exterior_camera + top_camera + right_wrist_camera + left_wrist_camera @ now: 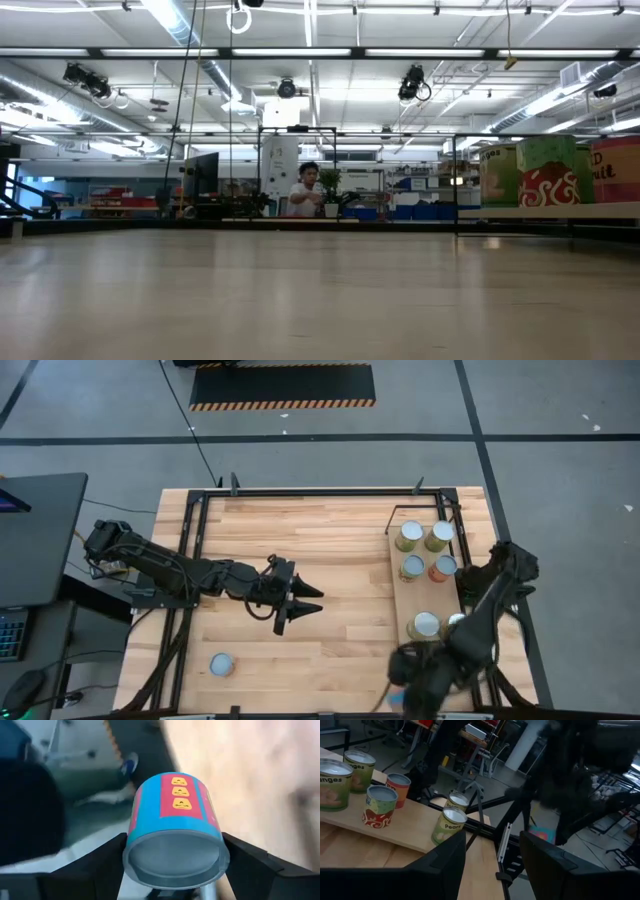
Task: Pick and place cans onto a shelf
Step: Put the canned corn on the shelf
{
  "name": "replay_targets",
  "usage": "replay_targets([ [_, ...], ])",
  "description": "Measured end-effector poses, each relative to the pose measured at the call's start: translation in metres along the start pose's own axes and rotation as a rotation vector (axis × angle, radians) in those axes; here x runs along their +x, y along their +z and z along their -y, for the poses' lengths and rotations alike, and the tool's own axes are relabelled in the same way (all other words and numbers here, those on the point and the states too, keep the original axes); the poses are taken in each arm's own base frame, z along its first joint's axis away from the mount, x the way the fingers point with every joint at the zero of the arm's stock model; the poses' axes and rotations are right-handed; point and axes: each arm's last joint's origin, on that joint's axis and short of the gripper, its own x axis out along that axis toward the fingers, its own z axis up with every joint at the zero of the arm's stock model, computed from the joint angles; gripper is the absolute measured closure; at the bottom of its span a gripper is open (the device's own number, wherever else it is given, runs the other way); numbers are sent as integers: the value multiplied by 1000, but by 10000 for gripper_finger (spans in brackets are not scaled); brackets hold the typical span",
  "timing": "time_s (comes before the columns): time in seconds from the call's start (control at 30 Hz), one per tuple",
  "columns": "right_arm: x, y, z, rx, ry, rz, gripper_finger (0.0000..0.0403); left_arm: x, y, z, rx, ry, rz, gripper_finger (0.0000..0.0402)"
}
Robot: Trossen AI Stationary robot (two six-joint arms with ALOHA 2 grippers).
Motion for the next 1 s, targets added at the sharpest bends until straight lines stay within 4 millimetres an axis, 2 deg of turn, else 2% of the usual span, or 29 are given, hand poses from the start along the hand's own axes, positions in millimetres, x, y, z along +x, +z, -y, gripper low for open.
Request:
replay_targets([
  [0.1,-31,19,11,-42,-100,84,111,0,0,0,0,0,0,210],
  [0.2,-53,33,30,-76,-251,97,111,0,0,1,-1,-3,-1,210],
  [0.37,-69,57,47,-181,-257,172,111,-1,-3,7,-7,-25,-3,210],
  [0.57,-82,75,72,-267,-361,210,110,-3,-6,16,-31,-60,-9,210],
  [0.77,-90,74,109,-301,-430,182,110,-5,-5,20,-92,-96,4,210],
  [1.0,-95,44,164,-274,-456,112,110,-11,2,25,-122,-130,32,210],
])
